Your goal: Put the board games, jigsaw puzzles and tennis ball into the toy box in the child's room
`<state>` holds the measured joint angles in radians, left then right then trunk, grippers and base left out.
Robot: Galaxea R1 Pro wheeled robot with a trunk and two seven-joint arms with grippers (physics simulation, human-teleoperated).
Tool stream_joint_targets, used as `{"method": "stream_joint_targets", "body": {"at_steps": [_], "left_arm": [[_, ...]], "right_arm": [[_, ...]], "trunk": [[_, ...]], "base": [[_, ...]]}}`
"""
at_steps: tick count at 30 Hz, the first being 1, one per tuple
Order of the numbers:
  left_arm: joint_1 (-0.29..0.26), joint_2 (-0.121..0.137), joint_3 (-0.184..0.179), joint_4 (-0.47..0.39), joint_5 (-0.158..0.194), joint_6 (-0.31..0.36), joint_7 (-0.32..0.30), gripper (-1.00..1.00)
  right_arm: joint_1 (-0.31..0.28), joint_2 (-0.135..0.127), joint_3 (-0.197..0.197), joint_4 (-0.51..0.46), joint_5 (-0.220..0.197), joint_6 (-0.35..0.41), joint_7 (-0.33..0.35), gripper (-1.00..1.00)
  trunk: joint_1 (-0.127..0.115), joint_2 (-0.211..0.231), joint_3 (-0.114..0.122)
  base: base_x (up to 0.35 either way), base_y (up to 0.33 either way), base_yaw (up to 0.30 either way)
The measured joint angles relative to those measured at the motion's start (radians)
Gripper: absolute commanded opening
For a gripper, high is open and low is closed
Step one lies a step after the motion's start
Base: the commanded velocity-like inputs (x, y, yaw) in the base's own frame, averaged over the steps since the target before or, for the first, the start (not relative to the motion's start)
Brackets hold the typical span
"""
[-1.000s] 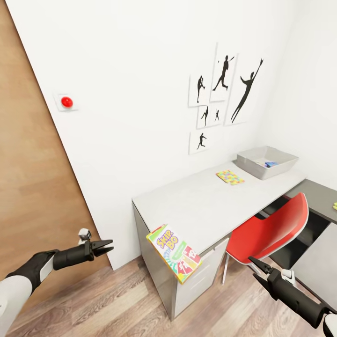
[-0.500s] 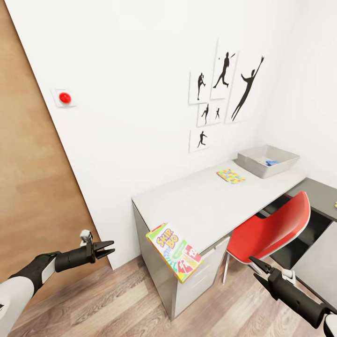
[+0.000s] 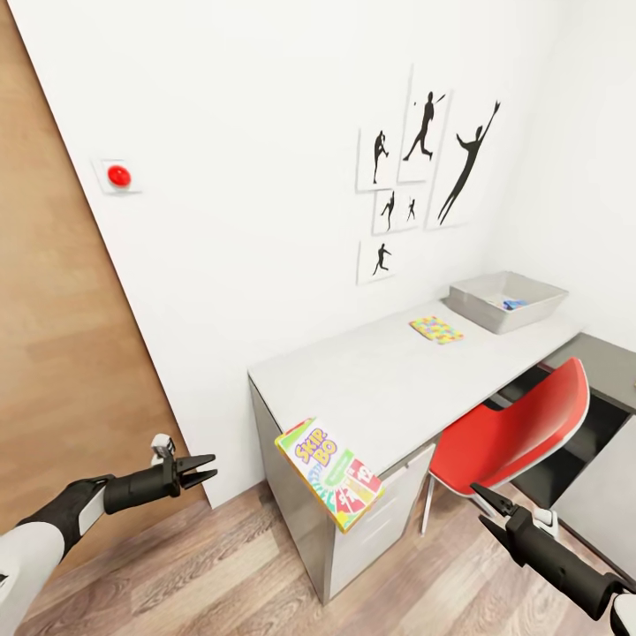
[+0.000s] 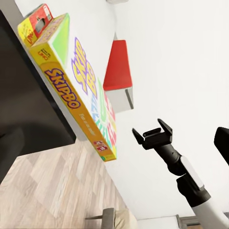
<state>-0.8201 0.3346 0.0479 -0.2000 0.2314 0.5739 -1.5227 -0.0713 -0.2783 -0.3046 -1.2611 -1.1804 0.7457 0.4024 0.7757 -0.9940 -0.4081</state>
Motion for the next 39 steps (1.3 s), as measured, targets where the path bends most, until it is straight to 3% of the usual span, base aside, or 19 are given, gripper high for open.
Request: {"method": "stream_joint_targets", "body": {"at_steps": [8, 22, 31, 39], "left_arm": [[0.000, -0.017, -0.001, 0.002, 0.000, -0.002, 0.002, 1.00], [0.004, -0.094, 0.001, 0.007, 0.000, -0.010, 0.035, 1.00], [0.011, -0.109, 0.003, 0.011, 0.000, -0.011, 0.101, 1.00], [0.012, -0.106, 0.005, 0.011, 0.001, -0.011, 0.107, 1.00]], "right_arm": [[0.000, 0.000, -0.003, 0.005, 0.000, 0.000, -0.001, 1.00], [0.000, -0.005, -0.007, 0.013, -0.001, 0.002, -0.001, 1.00], [0.000, -0.005, -0.016, 0.015, -0.001, 0.001, -0.001, 1.00], [0.000, -0.002, -0.030, 0.019, -0.001, 0.001, -0.001, 1.00]], "trunk": [[0.031, -0.056, -0.025], [0.084, -0.154, -0.069], [0.119, -0.217, -0.097], [0.119, -0.217, -0.097]], "base": [[0.000, 0.000, 0.000], [0.000, 0.000, 0.000], [0.000, 0.000, 0.000], [0.000, 0.000, 0.000]]}}
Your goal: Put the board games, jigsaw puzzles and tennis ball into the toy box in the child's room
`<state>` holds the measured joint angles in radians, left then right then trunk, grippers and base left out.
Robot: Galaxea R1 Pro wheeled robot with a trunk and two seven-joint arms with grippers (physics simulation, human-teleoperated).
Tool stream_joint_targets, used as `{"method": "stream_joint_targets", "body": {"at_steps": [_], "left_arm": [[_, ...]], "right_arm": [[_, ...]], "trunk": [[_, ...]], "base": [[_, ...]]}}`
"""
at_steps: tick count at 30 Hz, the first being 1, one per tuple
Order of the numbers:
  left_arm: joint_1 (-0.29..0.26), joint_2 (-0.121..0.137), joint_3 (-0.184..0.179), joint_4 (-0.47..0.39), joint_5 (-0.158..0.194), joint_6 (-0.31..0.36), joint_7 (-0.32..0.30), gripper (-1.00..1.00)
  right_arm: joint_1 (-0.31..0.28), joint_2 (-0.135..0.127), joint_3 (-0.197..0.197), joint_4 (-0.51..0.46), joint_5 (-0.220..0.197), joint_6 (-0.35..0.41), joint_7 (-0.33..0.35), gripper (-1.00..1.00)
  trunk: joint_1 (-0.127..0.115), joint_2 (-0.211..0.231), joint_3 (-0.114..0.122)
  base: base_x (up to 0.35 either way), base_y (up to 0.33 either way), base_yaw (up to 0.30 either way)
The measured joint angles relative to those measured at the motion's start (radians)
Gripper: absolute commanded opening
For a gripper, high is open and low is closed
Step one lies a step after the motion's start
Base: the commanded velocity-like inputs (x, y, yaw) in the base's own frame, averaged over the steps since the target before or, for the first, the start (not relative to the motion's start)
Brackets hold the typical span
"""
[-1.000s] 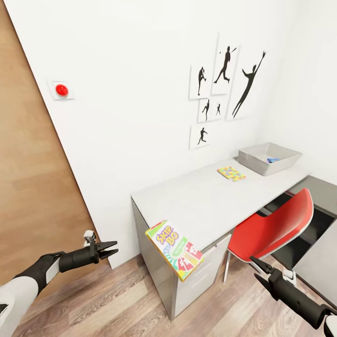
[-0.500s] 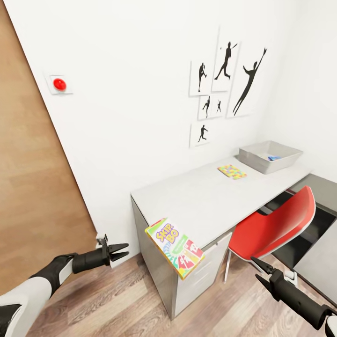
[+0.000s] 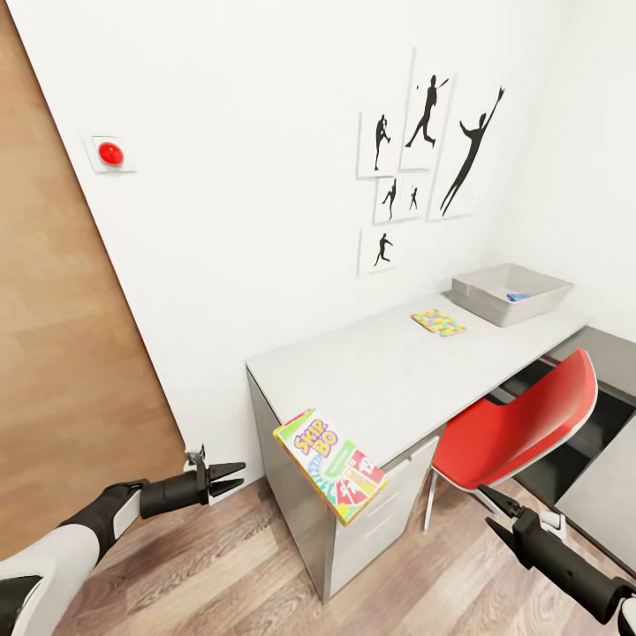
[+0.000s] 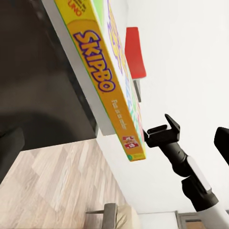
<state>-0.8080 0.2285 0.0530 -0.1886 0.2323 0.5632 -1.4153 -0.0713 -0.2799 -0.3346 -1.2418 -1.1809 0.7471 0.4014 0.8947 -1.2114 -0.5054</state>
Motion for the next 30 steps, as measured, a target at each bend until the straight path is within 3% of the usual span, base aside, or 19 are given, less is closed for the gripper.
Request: {"method": "stream_joint_targets", "body": {"at_steps": [30], "left_arm": [[0.002, 0.004, 0.001, 0.000, 0.003, 0.000, -0.002, 1.00]], "right_arm": [[0.000, 0.001, -0.003, 0.016, 0.000, -0.001, 0.000, 1.00]], "trunk": [[0.000, 0.000, 0.000]], "base": [[0.017, -0.051, 0.000]]}}
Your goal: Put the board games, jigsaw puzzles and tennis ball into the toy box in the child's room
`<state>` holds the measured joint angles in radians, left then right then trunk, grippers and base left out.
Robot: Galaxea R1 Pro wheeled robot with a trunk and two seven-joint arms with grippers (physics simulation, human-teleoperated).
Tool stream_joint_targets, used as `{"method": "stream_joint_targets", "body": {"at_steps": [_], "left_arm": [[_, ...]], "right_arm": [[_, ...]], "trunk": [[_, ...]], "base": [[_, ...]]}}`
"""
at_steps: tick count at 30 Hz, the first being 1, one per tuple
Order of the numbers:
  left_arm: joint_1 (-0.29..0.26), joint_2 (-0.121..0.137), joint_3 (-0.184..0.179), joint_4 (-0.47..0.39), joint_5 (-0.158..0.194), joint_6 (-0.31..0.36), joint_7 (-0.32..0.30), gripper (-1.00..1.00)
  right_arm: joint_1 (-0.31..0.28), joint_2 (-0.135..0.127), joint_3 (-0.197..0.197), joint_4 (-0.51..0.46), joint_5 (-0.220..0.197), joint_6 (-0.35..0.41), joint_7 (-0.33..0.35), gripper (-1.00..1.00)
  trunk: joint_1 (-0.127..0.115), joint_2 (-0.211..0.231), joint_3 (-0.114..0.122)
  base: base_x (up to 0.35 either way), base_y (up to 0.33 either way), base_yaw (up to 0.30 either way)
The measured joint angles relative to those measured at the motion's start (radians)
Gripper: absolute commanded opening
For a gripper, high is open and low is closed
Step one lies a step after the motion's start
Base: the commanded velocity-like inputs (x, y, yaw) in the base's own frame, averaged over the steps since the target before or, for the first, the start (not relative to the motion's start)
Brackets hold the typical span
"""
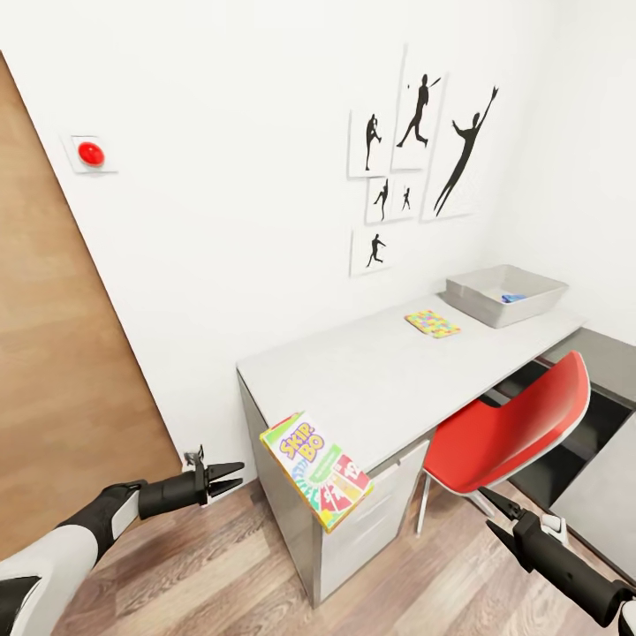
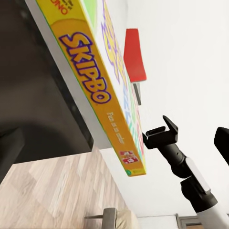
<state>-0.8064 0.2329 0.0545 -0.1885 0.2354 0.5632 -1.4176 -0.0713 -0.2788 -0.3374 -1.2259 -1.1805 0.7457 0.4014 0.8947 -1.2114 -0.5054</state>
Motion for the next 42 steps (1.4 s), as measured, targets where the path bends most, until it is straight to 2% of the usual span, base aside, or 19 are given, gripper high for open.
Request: {"method": "stream_joint_targets", "body": {"at_steps": [31, 42], "left_arm": [[0.000, 0.002, 0.001, 0.000, 0.000, 0.000, 0.003, 1.00], [0.000, 0.002, 0.001, 0.000, 0.000, 0.001, -0.001, 1.00]], "right_arm": [[0.000, -0.001, 0.000, 0.001, 0.000, 0.000, 0.000, 1.00], [0.000, 0.000, 0.000, 0.001, 0.000, 0.000, 0.000, 1.00]], "trunk": [[0.000, 0.000, 0.000], [0.000, 0.000, 0.000]], "base": [[0.036, -0.034, 0.000], [0.001, -0.149, 0.000]]}}
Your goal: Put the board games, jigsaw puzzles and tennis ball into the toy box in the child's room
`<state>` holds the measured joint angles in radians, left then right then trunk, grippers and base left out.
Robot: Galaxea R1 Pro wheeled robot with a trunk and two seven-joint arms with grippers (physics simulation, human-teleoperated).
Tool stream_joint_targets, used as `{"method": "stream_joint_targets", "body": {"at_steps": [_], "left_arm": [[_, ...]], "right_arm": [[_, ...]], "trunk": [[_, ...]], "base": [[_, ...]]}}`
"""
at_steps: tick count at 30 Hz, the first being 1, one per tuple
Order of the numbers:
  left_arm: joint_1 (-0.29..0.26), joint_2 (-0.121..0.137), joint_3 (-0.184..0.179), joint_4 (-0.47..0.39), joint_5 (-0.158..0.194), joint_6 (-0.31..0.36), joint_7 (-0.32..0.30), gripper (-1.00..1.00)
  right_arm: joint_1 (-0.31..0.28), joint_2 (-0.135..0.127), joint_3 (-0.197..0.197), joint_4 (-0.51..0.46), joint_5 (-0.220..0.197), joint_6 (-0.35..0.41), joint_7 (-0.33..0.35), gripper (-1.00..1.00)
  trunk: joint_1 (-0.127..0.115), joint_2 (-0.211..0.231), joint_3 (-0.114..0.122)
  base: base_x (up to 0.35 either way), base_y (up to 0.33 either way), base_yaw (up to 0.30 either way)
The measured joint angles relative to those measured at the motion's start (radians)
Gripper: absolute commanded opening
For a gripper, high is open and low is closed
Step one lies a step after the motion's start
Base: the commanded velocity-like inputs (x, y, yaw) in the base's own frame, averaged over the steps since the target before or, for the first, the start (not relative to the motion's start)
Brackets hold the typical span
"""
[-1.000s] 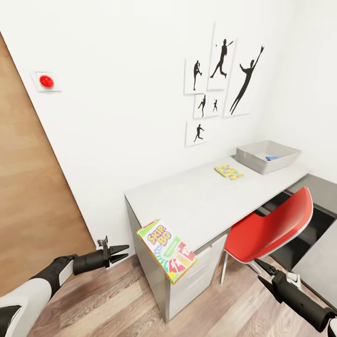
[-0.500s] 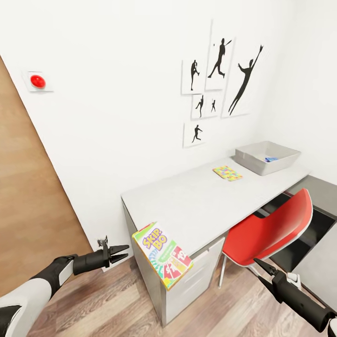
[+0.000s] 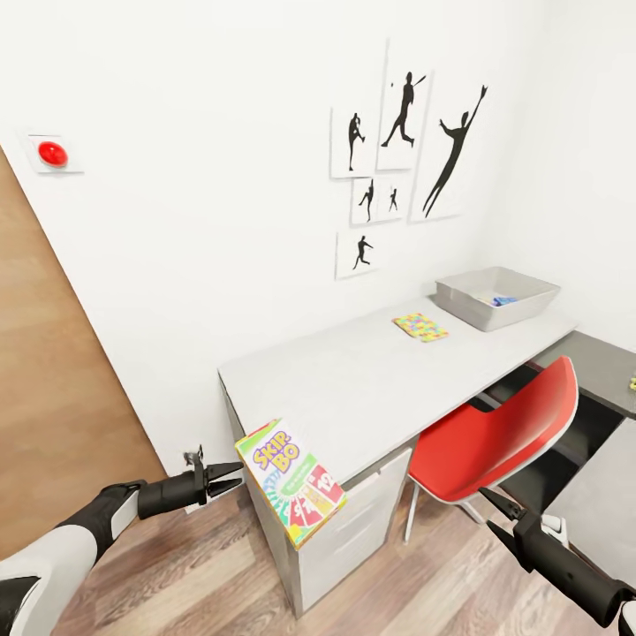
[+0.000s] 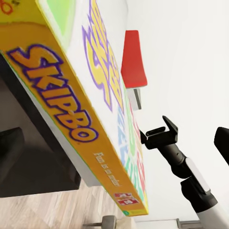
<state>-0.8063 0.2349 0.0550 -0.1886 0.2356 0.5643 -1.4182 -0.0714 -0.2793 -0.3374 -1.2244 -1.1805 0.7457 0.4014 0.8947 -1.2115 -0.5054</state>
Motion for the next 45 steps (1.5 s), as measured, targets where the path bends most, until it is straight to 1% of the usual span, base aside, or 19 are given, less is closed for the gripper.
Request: {"method": "stream_joint_targets", "body": {"at_steps": [26, 34, 45], "left_arm": [[0.001, 0.000, 0.000, 0.000, 0.000, 0.000, -0.003, 1.00], [0.001, 0.000, 0.000, 0.000, 0.000, 0.000, -0.003, 1.00], [0.000, 0.000, 0.000, 0.000, 0.000, 0.000, -0.006, 1.00]], "right_arm": [[0.000, 0.000, 0.000, 0.000, 0.000, -0.001, 0.000, 1.00], [0.000, 0.001, 0.000, 0.000, 0.000, -0.001, 0.000, 1.00], [0.000, 0.001, 0.000, 0.000, 0.001, -0.002, 0.000, 1.00]], "trunk": [[0.000, 0.000, 0.000], [0.000, 0.000, 0.000], [0.000, 0.000, 0.000]], "base": [[0.000, -0.010, 0.000], [0.000, -0.132, 0.000], [0.000, -0.023, 0.000]]}}
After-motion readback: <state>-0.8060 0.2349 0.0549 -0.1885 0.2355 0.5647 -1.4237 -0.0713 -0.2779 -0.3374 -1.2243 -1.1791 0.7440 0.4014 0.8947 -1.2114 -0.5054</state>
